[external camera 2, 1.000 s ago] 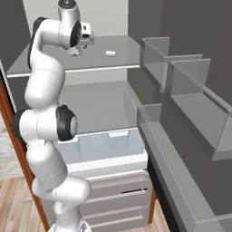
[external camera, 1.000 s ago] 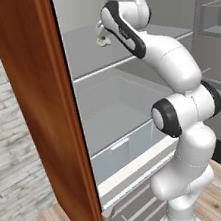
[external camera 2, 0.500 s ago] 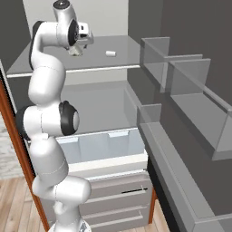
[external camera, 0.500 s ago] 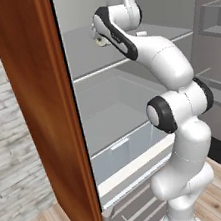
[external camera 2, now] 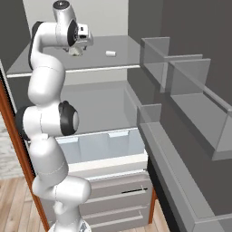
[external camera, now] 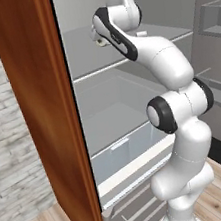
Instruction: Retrieve the bottle and the shaker from the cabinet and place them next to the mixing bowl on the counter. Then add garlic from the fridge to the mixing bowl.
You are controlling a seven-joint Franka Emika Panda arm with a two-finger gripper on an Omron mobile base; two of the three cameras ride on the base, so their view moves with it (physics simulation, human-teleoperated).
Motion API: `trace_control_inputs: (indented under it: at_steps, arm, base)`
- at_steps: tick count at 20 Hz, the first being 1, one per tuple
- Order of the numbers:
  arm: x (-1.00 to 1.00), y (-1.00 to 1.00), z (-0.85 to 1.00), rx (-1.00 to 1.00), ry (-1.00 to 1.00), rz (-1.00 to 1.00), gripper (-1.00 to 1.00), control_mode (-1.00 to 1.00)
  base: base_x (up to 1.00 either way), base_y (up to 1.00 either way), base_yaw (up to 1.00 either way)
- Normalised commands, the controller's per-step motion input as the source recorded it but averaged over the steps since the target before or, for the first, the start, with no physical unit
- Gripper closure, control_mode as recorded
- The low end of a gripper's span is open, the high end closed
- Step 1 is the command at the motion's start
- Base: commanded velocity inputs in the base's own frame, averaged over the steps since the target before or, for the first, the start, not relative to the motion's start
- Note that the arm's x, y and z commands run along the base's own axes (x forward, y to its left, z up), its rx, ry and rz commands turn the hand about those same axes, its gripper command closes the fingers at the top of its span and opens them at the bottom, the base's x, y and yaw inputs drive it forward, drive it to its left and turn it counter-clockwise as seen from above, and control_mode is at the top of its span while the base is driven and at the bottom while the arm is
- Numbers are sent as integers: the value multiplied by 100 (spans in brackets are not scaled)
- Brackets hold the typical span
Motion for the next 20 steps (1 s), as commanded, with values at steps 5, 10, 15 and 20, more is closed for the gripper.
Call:
trace_control_inputs:
  at_steps: [5,10,15,20]
  arm:
    - [1,5,-7,0,0,0,-100,-100]
    - [17,11,-9,0,0,0,-100,-100]
    - [27,15,-9,0,0,0,-100,-100]
    - [1,1,-15,0,0,0,-100,-100]
  base:
    - [0,0,0]
    - [0,0,0]
    - [0,0,0]
    - [0,0,0]
